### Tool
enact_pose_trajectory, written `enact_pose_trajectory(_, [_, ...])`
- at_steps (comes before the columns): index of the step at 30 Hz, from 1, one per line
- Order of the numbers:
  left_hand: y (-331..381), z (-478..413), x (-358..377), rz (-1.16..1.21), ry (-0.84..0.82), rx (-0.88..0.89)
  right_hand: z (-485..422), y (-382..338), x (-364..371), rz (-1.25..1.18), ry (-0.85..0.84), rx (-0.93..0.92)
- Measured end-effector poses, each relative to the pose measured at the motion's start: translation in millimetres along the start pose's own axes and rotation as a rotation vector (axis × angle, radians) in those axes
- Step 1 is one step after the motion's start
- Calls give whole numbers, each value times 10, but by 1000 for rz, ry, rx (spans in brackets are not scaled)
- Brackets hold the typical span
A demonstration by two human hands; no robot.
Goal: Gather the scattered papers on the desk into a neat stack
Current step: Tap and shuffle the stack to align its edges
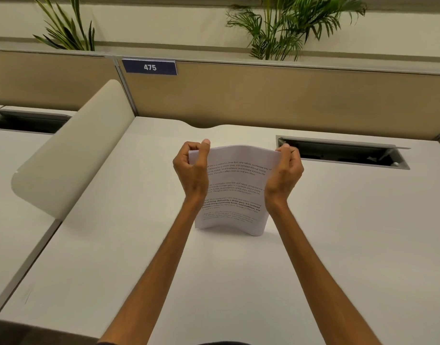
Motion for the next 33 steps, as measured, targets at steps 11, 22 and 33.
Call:
enact_pose_trajectory(11, [-548, 381, -134, 32, -232, 60, 498, 519, -514, 177, -245, -40])
enact_pose_trajectory(22, [-1223, 771, -151, -220, -255, -5, 775, 992, -839, 306, -246, 80])
enact_pose_trajectory(33, [-1166, 566, -119, -439, -275, -137, 457, 987, -796, 216, -181, 306])
Point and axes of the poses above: each hand's wrist, its own z-axis away from the middle knuckle, its own x-axis out of the palm, y = z × x, the point moved 5 cm from there along -z, towards the middle knuckle, and after that the axes turned 15 degrees about -z, right-handed, at the moved point
